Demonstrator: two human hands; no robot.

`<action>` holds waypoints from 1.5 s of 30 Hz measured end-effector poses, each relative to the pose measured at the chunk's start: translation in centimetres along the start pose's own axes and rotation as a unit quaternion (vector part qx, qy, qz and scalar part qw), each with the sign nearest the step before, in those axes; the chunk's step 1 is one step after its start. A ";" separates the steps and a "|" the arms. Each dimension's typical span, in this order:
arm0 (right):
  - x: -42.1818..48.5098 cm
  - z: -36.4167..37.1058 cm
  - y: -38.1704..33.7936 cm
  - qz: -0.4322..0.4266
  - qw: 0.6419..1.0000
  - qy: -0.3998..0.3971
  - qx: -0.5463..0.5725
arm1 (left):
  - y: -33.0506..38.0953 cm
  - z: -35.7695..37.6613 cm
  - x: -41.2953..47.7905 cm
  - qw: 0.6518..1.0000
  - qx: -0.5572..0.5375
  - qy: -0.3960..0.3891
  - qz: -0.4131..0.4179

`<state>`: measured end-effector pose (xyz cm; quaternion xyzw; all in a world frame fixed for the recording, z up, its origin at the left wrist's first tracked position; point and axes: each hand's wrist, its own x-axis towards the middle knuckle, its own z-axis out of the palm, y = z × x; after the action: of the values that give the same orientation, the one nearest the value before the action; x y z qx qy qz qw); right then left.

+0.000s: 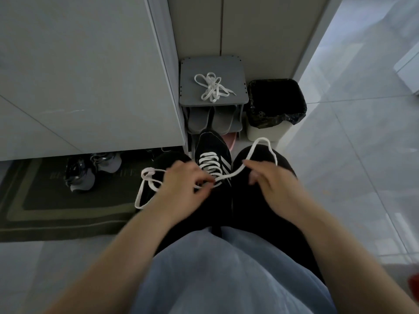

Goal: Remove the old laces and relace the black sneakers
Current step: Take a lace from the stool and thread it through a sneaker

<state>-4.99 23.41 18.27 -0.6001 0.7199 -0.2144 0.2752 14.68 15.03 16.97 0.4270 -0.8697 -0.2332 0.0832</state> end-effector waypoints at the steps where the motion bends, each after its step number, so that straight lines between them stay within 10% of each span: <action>1: 0.2 0.8 -0.2 0.006 0.999 -0.031 0.006 | 1.0 1.1 0.0 1.000 0.023 -0.009 -0.007; 12: 1.6 3.8 -0.1 0.061 0.995 0.009 0.080 | 3.1 5.8 0.2 0.984 0.032 0.078 -0.156; 45: 1.5 6.1 -0.6 0.038 0.989 0.102 0.103 | 3.0 6.1 0.3 0.971 -0.040 0.122 -0.201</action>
<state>-0.77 21.96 13.78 -0.5160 0.7404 -0.3370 0.2684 10.35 18.41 13.04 0.6147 -0.7394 -0.2257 0.1567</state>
